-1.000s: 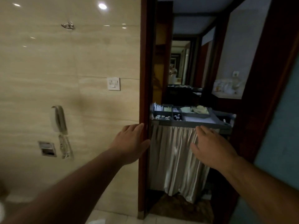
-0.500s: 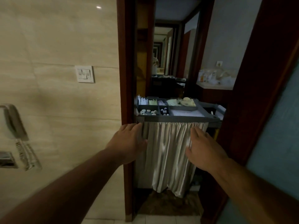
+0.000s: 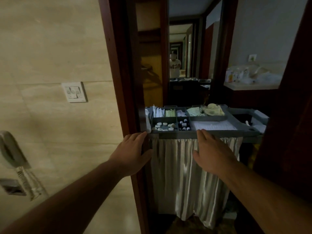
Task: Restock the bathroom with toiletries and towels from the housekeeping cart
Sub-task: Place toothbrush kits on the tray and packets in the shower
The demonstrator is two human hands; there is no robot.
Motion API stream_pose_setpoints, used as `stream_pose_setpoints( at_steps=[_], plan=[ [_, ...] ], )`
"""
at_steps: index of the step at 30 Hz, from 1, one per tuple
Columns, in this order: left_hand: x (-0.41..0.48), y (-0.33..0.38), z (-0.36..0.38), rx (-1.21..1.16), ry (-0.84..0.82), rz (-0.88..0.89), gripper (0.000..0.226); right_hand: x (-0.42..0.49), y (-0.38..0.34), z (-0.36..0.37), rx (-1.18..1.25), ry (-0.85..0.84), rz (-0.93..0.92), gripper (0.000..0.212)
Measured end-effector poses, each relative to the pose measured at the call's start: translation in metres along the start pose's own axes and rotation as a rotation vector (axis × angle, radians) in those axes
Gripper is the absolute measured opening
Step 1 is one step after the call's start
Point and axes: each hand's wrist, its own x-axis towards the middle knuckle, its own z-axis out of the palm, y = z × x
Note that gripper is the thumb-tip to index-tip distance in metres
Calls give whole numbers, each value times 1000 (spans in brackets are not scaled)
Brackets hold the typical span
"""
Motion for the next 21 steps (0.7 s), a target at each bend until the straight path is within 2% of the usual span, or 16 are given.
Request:
stream_pose_setpoints(
  at_steps=[5,9,16,21],
  plan=[
    [41,15,30,-23,3,44,68,24,34,9,26,0,29,78],
    [72,22,49,-48,49,57,71,42,60,16,84,83,99,77],
    [137,10,76,-78,109,112,70,77,83,32,52,139,110,71],
    [184,-2,97,-178,165,76,71,120,89,41,108,148,124,68]
  ],
)
